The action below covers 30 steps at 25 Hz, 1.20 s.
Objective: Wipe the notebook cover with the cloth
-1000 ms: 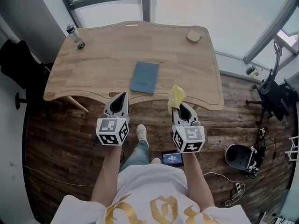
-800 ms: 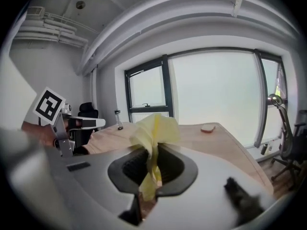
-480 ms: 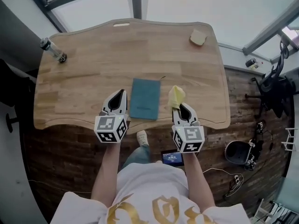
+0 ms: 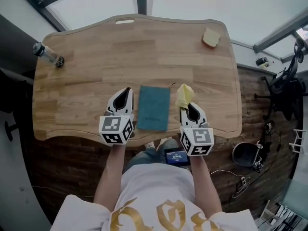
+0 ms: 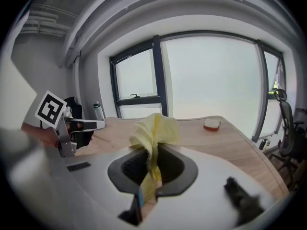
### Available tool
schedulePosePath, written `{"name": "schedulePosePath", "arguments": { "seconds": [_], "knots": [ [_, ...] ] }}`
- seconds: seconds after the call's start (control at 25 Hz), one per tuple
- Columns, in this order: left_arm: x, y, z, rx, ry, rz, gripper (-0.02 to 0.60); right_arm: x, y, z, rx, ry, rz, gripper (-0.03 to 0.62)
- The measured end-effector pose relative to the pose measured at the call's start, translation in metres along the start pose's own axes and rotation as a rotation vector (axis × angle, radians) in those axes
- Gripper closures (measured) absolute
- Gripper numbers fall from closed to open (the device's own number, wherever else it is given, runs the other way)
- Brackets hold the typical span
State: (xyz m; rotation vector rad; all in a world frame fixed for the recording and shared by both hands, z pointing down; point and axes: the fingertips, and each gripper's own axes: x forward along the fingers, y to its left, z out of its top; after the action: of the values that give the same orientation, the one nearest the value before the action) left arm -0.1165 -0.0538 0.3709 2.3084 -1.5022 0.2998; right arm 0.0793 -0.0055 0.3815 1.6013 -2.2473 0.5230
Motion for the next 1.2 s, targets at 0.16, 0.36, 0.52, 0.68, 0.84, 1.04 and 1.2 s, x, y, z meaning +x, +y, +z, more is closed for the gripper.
{"name": "schedulePosePath", "arguments": {
  "seconds": [0.16, 0.36, 0.52, 0.68, 0.84, 1.04, 1.2],
  "knots": [
    [0.011, -0.005, -0.003, 0.005, 0.001, -0.004, 0.566, 0.005, -0.009, 0.003, 0.003, -0.029, -0.007, 0.553],
    [0.029, -0.004, -0.015, 0.015, 0.036, 0.005, 0.566, 0.015, -0.021, 0.0, 0.006, -0.014, -0.001, 0.553],
    [0.031, -0.004, -0.026, 0.01, 0.062, 0.008, 0.566, 0.015, -0.026, -0.01, 0.021, 0.002, -0.002, 0.553],
    [0.036, -0.004, -0.031, 0.015, 0.071, -0.001, 0.566, 0.024, -0.028, -0.015, 0.021, 0.018, 0.0, 0.553],
    [0.036, -0.005, -0.043, 0.028, 0.1, -0.021, 0.566, 0.031, -0.025, -0.023, 0.008, 0.048, 0.01, 0.553],
    [0.038, 0.001, -0.065, 0.023, 0.164, -0.004, 0.549, 0.042, -0.021, -0.037, 0.005, 0.101, 0.031, 0.553],
    [0.042, 0.003, -0.085, -0.023, 0.225, -0.018, 0.448, 0.051, -0.015, -0.05, 0.0, 0.146, 0.067, 0.553]
  ]
}}
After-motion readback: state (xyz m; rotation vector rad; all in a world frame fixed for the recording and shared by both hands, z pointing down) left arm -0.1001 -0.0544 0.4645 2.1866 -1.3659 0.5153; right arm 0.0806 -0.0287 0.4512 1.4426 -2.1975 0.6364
